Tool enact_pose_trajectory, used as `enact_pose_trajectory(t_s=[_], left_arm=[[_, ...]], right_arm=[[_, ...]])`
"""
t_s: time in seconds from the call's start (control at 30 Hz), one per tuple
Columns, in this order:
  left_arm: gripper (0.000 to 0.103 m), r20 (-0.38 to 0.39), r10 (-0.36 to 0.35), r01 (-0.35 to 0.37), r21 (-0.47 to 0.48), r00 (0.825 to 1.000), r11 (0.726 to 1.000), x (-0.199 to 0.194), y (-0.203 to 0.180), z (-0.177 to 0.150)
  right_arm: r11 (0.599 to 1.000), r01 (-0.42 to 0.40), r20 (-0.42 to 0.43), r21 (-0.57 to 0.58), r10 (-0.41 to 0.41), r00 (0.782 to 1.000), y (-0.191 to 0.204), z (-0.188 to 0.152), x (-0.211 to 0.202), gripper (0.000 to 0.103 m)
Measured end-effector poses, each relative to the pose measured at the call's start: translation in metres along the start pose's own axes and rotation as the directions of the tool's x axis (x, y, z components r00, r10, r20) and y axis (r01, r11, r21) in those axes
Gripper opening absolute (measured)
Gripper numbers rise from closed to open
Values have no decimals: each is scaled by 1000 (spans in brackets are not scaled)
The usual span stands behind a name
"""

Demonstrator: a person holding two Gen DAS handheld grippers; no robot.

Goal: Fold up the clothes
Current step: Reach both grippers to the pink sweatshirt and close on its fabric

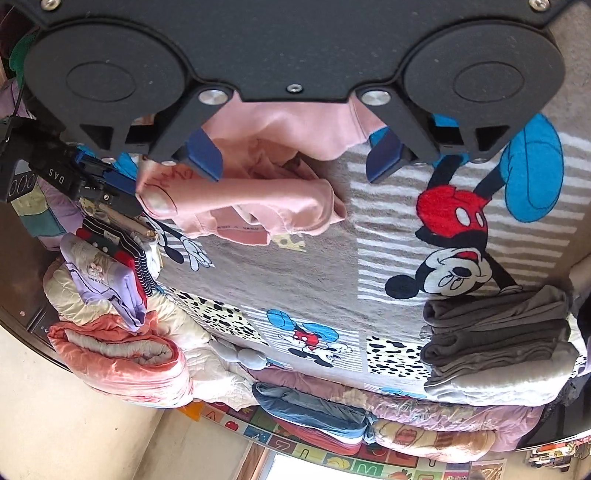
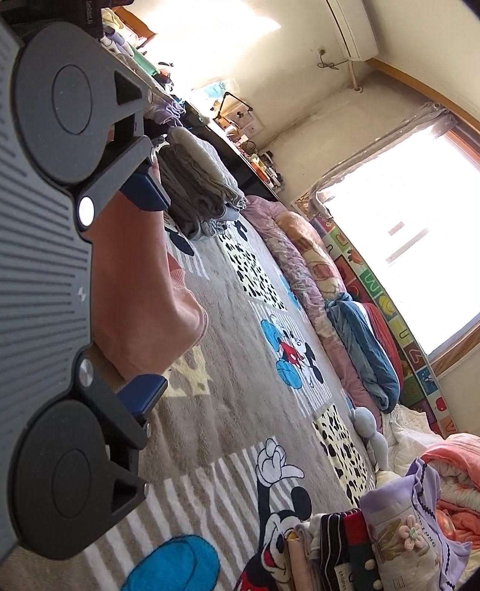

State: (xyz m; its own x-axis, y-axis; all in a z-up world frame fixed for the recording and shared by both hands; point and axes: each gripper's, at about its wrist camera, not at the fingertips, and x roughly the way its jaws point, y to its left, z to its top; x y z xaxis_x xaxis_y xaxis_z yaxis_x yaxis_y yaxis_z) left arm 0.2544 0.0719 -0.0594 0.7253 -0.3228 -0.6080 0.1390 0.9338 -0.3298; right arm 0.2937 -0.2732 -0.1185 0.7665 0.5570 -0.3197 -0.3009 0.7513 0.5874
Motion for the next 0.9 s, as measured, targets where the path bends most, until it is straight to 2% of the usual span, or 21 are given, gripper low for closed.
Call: enact_pose_trajectory(t_s=[0.1, 0.3, 0.43, 0.53, 0.63, 0.7, 0.77, 0.8, 0.83, 0.87, 0.9], left_arm=[[72, -5, -34, 34, 3, 999, 999, 22, 10, 16], [72, -57, -164, 169, 83, 985, 982, 62, 26, 38], [72, -114, -254, 268, 133, 961, 954, 87, 36, 50], [72, -163, -328, 350, 129, 931, 928, 101, 44, 55], [72, -204, -382, 407, 98, 901, 908, 113, 52, 56], [72, -197, -374, 400, 117, 906, 909, 107, 49, 50], [64, -190, -365, 393, 136, 911, 909, 102, 45, 45], [49, -187, -361, 389, 145, 914, 910, 99, 44, 43], [38, -183, -357, 386, 154, 916, 910, 96, 42, 40], [34, -180, -353, 382, 164, 918, 910, 93, 40, 38], [25, -176, -349, 378, 173, 920, 909, 90, 38, 35]], right_arm=[[999, -31, 3, -26, 31, 1000, -14, 3, 16, 88], [989, -142, 24, -36, 143, 989, -32, 18, 39, 88], [980, -194, -1, -44, 194, 981, -43, 28, 57, 88], [976, -212, -50, -51, 209, 977, -49, 30, 76, 88], [969, -248, -106, 6, 248, 963, -61, 30, 92, 89], [951, -302, -131, 70, 309, 942, -68, 25, 99, 86], [928, -357, -152, 107, 370, 917, -72, 23, 101, 72], [922, -372, -163, 106, 385, 908, -71, 21, 100, 70], [916, -388, -172, 96, 400, 900, -68, 20, 96, 62], [911, -404, -180, 86, 413, 893, -65, 19, 93, 53], [909, -411, -183, 73, 418, 890, -61, 20, 90, 49]])
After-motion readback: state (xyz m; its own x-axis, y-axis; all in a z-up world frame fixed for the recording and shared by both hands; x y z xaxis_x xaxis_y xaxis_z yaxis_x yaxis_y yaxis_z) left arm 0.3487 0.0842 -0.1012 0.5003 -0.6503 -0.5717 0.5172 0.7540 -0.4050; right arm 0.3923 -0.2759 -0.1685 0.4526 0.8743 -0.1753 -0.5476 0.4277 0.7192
